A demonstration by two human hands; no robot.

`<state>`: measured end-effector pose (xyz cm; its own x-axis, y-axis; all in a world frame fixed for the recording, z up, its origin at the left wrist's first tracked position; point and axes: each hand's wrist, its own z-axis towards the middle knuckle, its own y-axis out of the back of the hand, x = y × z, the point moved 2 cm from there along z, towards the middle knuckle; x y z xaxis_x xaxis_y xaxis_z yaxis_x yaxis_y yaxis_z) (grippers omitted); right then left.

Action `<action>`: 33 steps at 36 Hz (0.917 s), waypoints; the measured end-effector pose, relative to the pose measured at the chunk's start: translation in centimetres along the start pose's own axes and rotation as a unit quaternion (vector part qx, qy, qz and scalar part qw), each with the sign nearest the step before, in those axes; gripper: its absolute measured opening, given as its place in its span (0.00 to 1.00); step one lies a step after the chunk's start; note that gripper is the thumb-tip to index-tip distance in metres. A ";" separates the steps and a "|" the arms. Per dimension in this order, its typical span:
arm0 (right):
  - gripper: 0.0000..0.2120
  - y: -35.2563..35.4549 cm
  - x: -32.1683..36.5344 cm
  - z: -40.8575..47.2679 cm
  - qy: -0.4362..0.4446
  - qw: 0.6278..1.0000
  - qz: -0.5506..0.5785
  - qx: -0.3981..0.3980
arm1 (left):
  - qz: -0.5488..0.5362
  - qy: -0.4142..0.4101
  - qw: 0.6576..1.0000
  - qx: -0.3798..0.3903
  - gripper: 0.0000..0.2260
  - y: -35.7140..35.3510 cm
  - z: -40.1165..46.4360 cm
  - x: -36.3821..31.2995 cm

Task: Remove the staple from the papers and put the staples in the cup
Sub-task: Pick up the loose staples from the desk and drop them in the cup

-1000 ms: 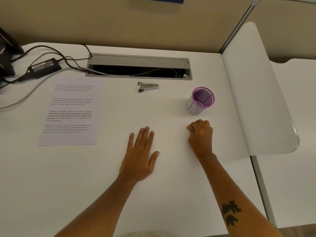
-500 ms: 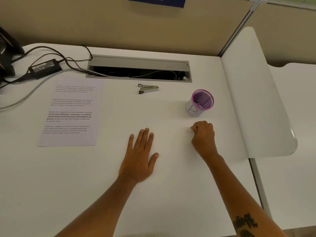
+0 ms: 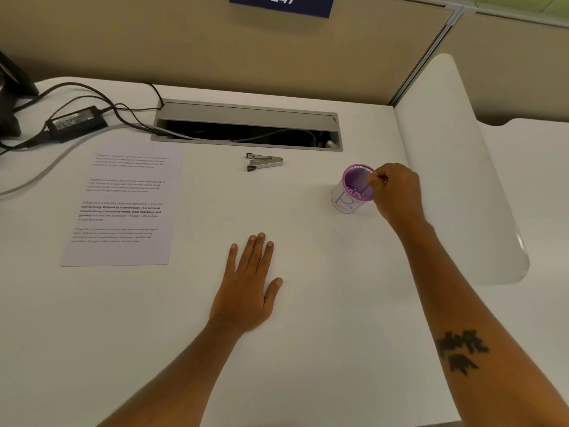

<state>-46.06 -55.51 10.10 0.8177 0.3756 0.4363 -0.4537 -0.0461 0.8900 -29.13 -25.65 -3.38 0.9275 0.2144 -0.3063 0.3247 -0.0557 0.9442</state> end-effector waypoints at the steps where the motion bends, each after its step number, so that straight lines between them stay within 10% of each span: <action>1: 0.05 0.2 0.0 0.1 0.012 1.000 0.000 -0.006 | -0.002 0.000 1.000 -0.001 0.33 0.0 0.0 0.0; 33: 0.04 1.2 -1.1 -2.5 0.007 0.993 0.074 -0.087 | -0.015 -0.003 1.000 -0.005 0.33 0.0 0.1 0.0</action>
<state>-48.39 -53.71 10.33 0.7325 0.3900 0.5581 -0.6242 0.0575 0.7791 -29.10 -25.72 -3.43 0.9182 0.2097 -0.3361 0.3514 -0.0394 0.9354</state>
